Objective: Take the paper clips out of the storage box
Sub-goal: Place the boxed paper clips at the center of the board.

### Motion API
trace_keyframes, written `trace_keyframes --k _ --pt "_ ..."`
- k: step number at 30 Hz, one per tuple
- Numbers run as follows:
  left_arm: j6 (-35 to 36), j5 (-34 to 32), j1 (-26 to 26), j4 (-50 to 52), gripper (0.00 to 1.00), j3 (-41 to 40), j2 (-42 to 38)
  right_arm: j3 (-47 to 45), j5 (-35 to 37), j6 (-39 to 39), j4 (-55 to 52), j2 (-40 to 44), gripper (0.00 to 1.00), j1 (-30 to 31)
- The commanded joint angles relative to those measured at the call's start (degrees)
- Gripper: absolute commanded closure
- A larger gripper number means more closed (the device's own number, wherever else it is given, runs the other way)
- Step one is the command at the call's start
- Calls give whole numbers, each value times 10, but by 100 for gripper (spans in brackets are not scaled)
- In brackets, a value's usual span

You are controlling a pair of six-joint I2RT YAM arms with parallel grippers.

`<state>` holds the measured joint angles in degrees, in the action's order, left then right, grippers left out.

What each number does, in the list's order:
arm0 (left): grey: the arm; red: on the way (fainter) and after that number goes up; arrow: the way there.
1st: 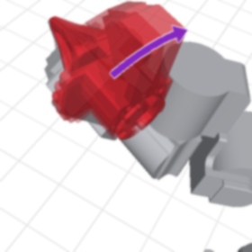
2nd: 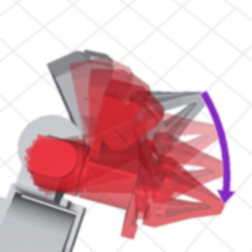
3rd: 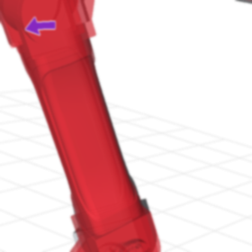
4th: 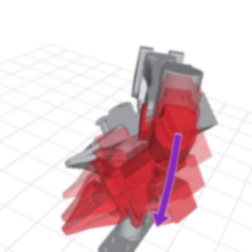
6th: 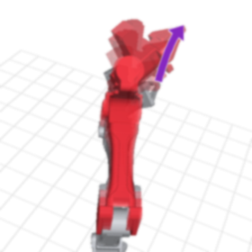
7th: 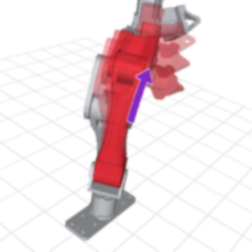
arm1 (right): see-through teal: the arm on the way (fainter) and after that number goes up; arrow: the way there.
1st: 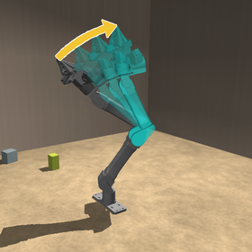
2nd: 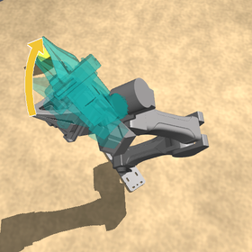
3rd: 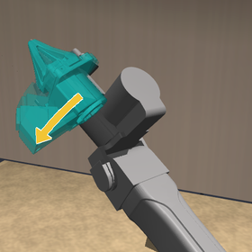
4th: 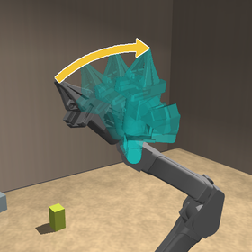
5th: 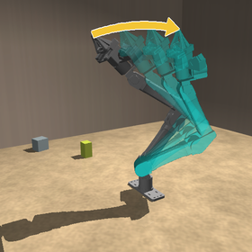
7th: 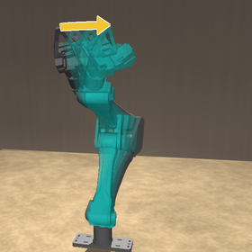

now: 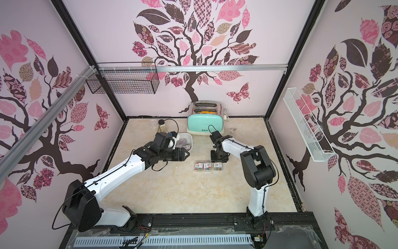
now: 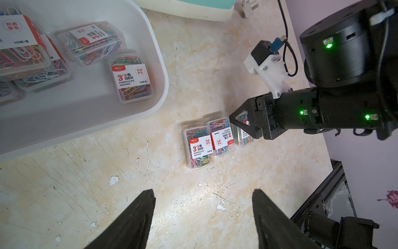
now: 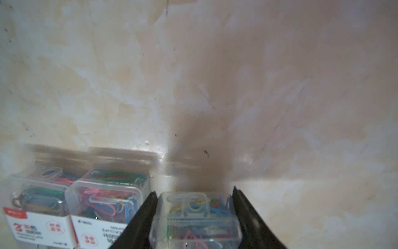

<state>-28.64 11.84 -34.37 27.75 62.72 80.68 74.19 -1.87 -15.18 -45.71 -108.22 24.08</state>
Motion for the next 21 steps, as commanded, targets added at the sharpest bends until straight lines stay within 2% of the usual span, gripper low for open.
trace_keyframes --k 1,7,12,21 --pt "7 3 0 -2 23 13 8 19 -5 -7 7 -23 53 -2" --pt "7 3 0 -1 23 14 9 28 -3 -9 4 -22 47 -3" --pt "6 3 0 -3 23 14 11 30 -6 -9 4 -23 37 -3" --pt "6 5 0 -5 23 14 11 34 3 -14 -4 -3 36 -2"
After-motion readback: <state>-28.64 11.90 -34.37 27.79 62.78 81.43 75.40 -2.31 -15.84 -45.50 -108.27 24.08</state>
